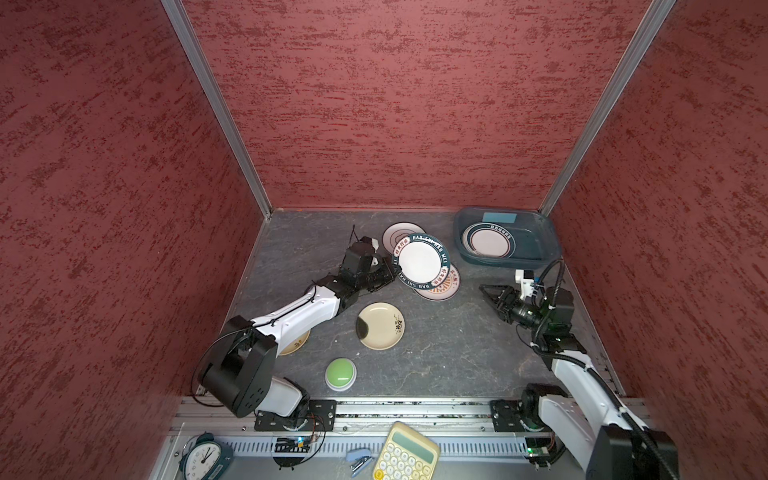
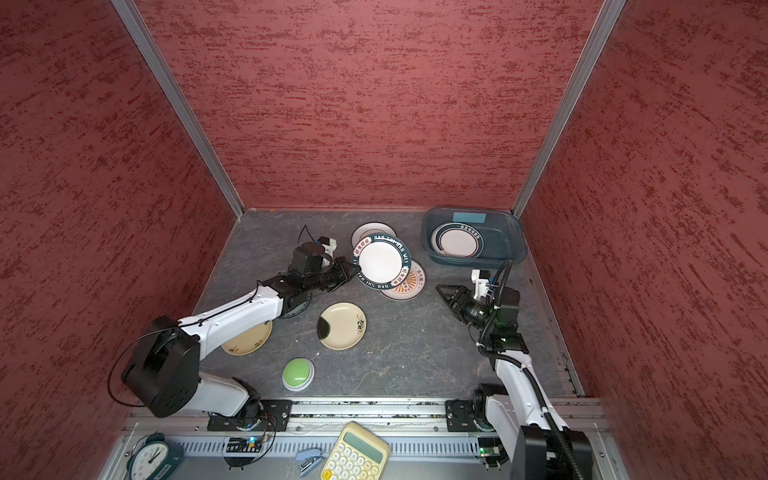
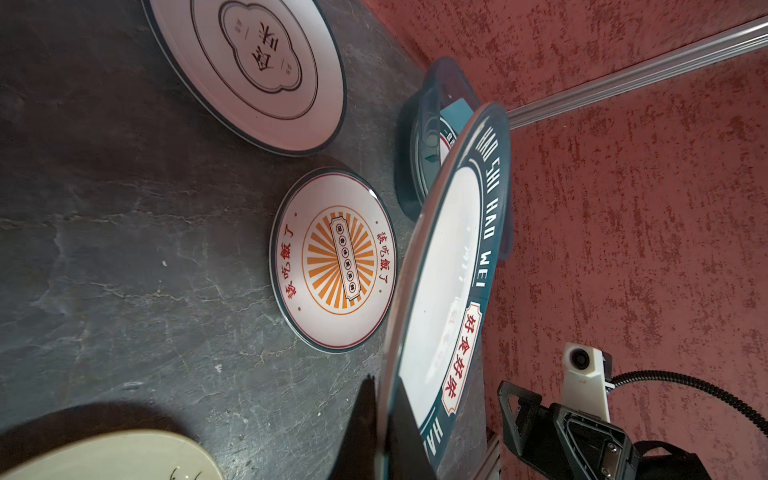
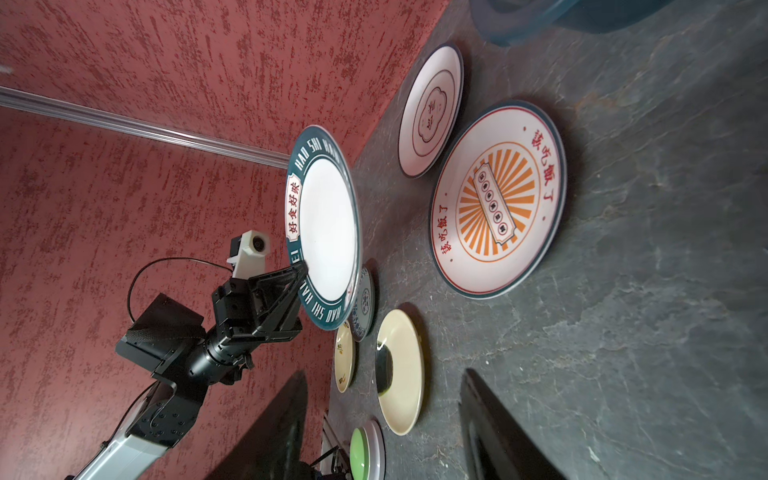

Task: Place the plates into the plastic bin on the countertop
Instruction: 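Grasp the raised plate rim with the right gripper while the left gripper holds it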

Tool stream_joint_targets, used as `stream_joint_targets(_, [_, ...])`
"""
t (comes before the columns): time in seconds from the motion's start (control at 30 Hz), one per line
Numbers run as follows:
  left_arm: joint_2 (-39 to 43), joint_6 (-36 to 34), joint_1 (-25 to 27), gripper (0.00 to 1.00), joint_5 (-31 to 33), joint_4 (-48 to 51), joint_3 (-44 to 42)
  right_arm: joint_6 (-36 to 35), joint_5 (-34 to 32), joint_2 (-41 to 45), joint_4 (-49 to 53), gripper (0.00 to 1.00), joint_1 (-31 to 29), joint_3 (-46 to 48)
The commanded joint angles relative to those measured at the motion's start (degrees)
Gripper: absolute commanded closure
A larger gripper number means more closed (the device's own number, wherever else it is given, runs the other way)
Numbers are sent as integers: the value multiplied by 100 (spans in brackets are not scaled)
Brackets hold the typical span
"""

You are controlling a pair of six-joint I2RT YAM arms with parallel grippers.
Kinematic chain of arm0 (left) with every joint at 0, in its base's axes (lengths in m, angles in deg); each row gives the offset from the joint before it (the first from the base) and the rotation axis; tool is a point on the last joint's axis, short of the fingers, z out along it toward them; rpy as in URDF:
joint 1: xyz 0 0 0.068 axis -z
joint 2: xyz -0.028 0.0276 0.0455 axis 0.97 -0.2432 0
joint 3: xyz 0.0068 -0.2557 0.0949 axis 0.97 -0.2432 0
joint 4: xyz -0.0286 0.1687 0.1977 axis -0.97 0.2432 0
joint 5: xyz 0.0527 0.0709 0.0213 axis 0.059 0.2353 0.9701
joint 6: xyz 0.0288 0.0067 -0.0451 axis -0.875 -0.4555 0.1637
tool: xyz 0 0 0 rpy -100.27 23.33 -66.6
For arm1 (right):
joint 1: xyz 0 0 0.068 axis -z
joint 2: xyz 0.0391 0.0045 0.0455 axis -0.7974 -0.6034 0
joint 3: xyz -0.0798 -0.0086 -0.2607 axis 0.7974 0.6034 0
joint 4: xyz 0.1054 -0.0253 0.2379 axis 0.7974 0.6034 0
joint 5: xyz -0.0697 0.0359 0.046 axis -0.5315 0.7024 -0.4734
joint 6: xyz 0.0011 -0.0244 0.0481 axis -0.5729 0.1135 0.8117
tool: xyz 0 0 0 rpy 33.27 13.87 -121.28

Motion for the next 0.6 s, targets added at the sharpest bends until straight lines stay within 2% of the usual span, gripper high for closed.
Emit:
stream_joint_targets(0.0, [-146, 11, 118, 100, -160, -321, 252, 62, -133, -65, -366, 43, -118, -148])
stream_joint_targets(0.23, [-509, 126, 423, 100, -346, -453, 482, 172, -279, -414, -779, 50, -267, -149])
stream_joint_targets(0.37, [-620, 207, 492, 100, -522, -492, 594, -123, -304, -777, -397, 52, -306, -444])
stream_joint_targets(0.57, [-614, 203, 613, 100, -570, -453, 676, -188, -335, -1107, -469, 57, -368, -646])
